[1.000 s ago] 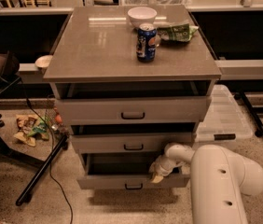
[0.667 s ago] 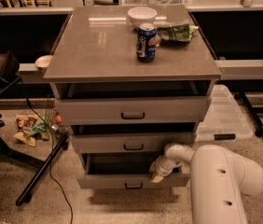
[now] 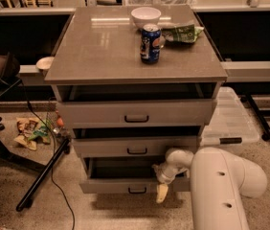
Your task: Open bottom drawer
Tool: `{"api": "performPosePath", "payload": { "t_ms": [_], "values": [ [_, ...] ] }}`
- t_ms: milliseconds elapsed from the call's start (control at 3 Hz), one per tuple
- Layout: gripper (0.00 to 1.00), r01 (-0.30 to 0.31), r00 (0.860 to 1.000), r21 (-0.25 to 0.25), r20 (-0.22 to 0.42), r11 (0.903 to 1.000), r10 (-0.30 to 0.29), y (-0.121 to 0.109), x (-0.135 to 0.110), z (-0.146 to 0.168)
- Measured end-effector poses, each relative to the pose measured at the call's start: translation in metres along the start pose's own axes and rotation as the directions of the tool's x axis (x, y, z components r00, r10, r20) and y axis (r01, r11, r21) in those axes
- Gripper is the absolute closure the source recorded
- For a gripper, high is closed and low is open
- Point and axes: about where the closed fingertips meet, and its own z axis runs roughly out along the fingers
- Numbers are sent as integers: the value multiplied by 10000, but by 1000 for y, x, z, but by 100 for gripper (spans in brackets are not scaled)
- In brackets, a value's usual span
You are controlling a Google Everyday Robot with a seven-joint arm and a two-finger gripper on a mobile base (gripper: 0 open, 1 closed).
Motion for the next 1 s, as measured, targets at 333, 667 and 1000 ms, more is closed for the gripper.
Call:
{"api": "performPosePath", "payload": {
  "t_ms": [333,667,1000],
  "values": [
    [0,-321,9995,-478,-82,9983,317,24,5,7],
    [18,-876,9960,-654,-235,9940,863,48,12,5],
    [42,-1092,9937,-644,-323,9919,1073,56,15,2]
  ]
}}
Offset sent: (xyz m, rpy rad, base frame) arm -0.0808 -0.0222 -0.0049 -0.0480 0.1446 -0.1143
